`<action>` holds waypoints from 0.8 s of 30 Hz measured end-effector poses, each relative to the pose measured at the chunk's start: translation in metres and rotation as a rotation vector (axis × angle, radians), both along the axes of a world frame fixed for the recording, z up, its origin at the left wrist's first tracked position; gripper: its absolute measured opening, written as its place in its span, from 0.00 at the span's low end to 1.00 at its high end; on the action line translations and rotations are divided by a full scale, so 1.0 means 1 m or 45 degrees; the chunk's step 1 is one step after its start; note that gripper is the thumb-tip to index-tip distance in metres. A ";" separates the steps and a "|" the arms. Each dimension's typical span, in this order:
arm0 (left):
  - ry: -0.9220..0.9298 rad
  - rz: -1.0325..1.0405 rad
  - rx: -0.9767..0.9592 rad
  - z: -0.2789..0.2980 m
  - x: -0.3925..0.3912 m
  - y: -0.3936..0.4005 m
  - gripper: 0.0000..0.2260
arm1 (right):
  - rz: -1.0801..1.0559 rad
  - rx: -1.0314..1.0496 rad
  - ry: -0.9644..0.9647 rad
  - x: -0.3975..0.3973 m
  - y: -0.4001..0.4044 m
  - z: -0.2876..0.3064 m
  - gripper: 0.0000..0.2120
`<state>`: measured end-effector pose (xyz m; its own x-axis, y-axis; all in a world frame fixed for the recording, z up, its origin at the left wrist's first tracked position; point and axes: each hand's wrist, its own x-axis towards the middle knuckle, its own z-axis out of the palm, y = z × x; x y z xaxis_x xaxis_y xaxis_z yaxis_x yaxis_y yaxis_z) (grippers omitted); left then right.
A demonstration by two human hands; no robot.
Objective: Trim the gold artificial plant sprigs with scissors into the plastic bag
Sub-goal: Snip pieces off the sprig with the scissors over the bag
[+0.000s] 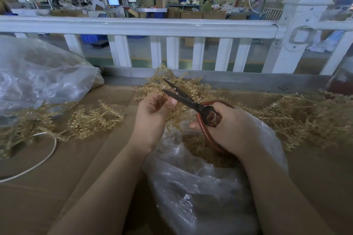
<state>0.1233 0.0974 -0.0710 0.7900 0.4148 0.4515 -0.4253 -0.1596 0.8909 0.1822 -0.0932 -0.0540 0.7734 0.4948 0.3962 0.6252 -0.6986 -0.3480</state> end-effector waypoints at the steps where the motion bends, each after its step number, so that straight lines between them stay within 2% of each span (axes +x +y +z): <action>1: -0.001 0.001 0.007 0.001 0.000 -0.001 0.05 | 0.000 -0.007 0.003 0.000 0.000 0.000 0.35; 4: -0.007 -0.028 -0.008 0.002 -0.002 -0.003 0.02 | 0.014 0.015 0.023 0.003 0.001 -0.003 0.35; 8: -0.039 -0.096 -0.024 0.006 -0.004 -0.008 0.08 | 0.021 0.116 0.063 0.007 0.003 -0.011 0.41; 16: -0.033 -0.114 -0.073 0.006 -0.004 -0.010 0.07 | 0.058 0.210 0.112 0.015 0.007 -0.021 0.40; 24: -0.039 -0.142 0.039 0.006 -0.004 -0.010 0.08 | 0.058 0.200 0.054 0.013 0.005 -0.021 0.38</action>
<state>0.1198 0.0876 -0.0646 0.8163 0.3105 0.4872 -0.4688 -0.1369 0.8726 0.1949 -0.0878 -0.0753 0.7693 0.4643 0.4389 0.6374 -0.6049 -0.4773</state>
